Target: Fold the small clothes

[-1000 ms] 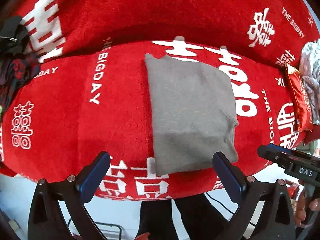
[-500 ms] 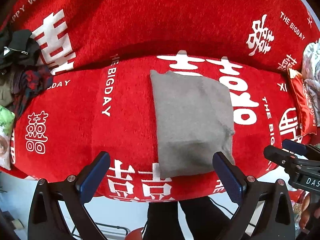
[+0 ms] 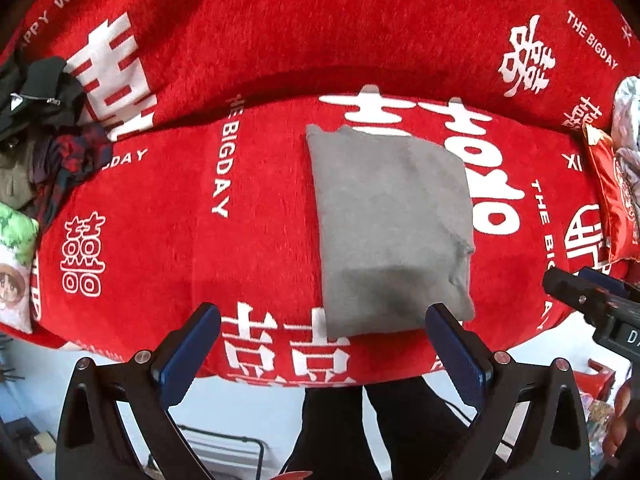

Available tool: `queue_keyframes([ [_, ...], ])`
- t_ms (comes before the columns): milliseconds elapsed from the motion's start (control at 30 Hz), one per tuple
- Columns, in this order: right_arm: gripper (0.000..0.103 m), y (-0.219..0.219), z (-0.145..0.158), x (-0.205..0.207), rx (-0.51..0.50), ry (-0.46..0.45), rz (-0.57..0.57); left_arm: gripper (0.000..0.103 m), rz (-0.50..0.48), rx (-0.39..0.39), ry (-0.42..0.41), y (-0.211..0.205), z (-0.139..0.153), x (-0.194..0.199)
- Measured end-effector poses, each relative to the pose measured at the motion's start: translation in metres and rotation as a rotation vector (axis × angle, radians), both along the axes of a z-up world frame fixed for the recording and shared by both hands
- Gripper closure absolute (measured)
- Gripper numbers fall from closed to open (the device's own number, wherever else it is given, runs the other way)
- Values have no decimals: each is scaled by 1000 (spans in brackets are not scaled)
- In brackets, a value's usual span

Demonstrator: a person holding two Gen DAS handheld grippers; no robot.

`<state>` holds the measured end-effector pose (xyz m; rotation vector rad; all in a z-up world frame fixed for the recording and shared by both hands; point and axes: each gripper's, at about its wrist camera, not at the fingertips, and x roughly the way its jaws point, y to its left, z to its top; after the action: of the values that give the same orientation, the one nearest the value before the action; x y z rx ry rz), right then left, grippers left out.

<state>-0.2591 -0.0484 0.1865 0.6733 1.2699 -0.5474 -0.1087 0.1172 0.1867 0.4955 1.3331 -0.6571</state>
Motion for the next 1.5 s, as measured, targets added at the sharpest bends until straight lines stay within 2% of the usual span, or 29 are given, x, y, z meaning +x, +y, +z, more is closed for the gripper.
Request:
queue_keyframes([
  [233, 19, 5, 4, 7, -20, 3, 23, 1, 23, 1, 39, 5, -2, 1],
  [567, 19, 10, 3, 15, -43, 32, 39, 1, 10, 33, 1, 5, -3, 3],
  [900, 19, 14, 12, 23, -129, 55, 75, 1, 12, 45, -11, 5, -5, 5],
  [1500, 19, 16, 11, 25, -141, 62, 80, 1, 11, 52, -31, 3, -4, 6],
])
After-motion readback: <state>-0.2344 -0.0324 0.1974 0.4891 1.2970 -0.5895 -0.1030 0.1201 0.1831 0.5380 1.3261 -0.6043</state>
